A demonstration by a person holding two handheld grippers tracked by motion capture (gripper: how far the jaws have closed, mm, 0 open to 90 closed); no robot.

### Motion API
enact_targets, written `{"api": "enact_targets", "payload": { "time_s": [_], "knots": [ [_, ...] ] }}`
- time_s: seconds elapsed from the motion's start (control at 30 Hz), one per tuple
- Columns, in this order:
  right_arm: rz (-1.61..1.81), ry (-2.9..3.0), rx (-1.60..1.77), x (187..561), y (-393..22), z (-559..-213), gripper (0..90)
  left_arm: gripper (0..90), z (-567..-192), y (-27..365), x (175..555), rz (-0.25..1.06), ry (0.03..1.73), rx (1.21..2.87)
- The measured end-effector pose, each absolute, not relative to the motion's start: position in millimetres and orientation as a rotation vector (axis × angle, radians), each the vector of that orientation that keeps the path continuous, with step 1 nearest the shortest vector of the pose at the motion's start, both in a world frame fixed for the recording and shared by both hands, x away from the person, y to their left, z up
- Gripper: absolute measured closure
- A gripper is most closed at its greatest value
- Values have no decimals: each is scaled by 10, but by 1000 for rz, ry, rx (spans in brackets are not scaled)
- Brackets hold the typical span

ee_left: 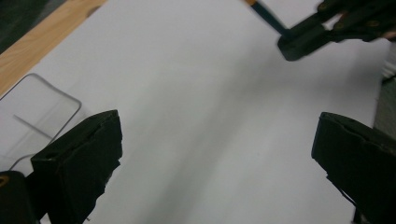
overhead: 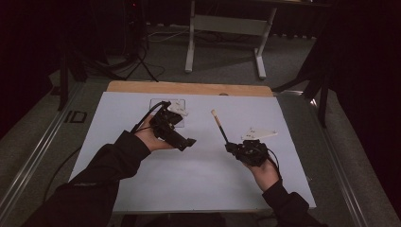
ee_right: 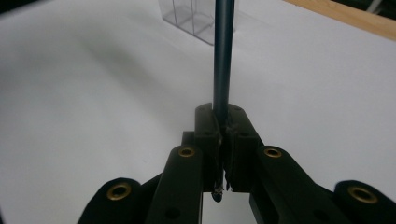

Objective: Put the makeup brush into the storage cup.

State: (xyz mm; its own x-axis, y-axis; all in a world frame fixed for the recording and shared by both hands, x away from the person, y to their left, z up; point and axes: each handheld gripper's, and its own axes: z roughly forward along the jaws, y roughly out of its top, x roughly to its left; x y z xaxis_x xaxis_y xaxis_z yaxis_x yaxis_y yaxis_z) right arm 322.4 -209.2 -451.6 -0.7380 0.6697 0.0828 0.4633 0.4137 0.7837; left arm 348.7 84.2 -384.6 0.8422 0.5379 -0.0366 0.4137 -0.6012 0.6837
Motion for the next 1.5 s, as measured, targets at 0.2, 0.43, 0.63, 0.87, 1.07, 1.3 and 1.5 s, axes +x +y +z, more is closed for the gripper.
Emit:
{"api": "enact_targets", "payload": {
  "time_s": [0.2, 0.43, 0.63, 0.87, 1.07, 1.3, 1.5],
  "knots": [
    [1365, 2414, 1141, 3285, -2176, -4544, 852, 20, -3943, 830, 3437, 210, 712, 2251],
    [1469, 2410, 1259, 3332, -2242, -4595, 852, 34, -4011, 816, 3403, 149, 755, 2143],
    [1488, 2409, 1260, 3325, -2232, -4618, 852, 35, -4093, 783, 3367, 99, 818, 2055],
    [1463, 2396, 1193, 3310, -2214, -4572, 853, 34, -4025, 738, 3371, 75, 979, 1936],
    [1449, 2397, 1188, 3311, -2204, -4583, 852, 35, -3858, 640, 3466, 96, 1142, 1893],
    [1450, 2391, 1184, 3310, -2205, -4582, 853, 86, -3755, 489, 3614, 63, 1208, 1850],
    [1443, 2395, 1180, 3314, -2200, -4592, 852, 156, -3791, 369, 3730, -23, 1237, 1816]
  ]
}}
